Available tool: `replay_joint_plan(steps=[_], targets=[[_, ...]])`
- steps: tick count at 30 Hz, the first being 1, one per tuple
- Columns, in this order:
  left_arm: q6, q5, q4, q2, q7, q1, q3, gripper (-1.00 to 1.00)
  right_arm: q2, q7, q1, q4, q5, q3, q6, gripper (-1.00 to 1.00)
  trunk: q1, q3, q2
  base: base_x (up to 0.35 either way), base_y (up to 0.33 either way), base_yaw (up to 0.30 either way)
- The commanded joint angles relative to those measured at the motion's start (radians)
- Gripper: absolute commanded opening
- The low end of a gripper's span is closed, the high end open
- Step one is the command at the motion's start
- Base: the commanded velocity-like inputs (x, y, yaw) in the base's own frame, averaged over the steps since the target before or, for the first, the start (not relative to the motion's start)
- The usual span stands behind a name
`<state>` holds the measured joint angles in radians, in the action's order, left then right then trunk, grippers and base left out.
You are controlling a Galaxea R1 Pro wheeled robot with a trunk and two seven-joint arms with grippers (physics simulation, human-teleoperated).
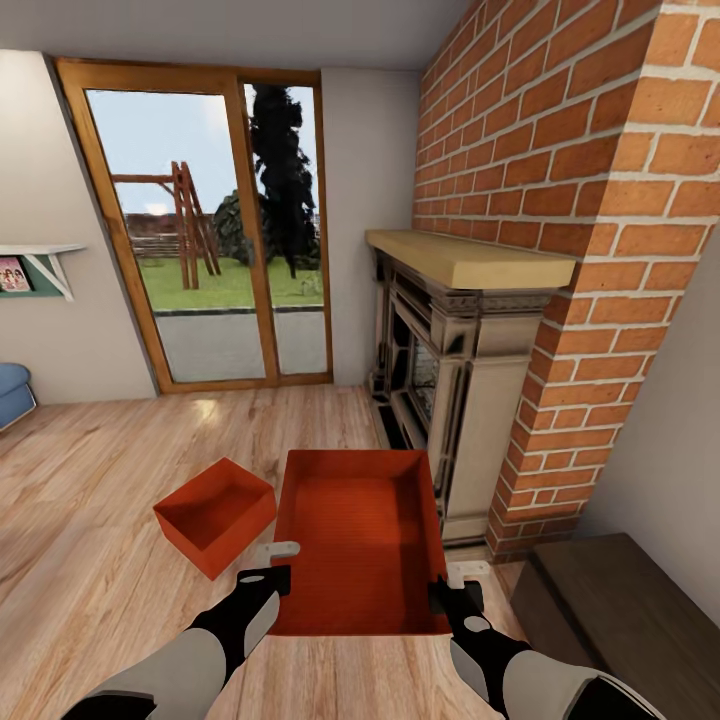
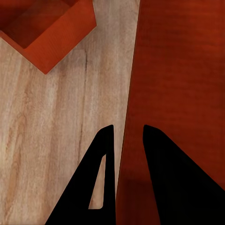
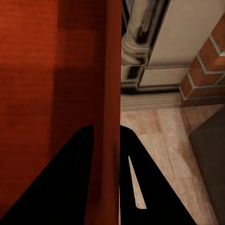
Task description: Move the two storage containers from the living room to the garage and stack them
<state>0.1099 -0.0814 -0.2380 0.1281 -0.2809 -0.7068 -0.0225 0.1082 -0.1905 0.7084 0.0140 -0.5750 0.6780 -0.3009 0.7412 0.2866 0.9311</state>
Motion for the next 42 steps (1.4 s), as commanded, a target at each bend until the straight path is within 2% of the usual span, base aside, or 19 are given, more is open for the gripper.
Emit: replay_joint_plan(steps=[1,16,42], targets=[[0.001,0.015,-0.006,0.001,-0.007,-0.001,0.024,-1.00,0.001,-0.001,0.000,-0.002,-0.011,-0.014,-0.001,-1.00,0.000,0.001,0.001,0.000,0.000,0.000],[0.001,0.015,-0.006,0.001,-0.007,-0.001,0.024,-1.00,0.001,-0.001,0.000,-0.002,-0.011,-0.014,-0.001,-1.00,0.000,0.001,0.001,0.000,0.000,0.026],[0.001,0.015,-0.006,0.001,-0.007,0.000,0.024,-1.00,0.002,-0.001,0.000,-0.002,-0.011,-0.014,-0.001,-1.00,0.000,-0.016,0.001,0.000,0.000,0.264]])
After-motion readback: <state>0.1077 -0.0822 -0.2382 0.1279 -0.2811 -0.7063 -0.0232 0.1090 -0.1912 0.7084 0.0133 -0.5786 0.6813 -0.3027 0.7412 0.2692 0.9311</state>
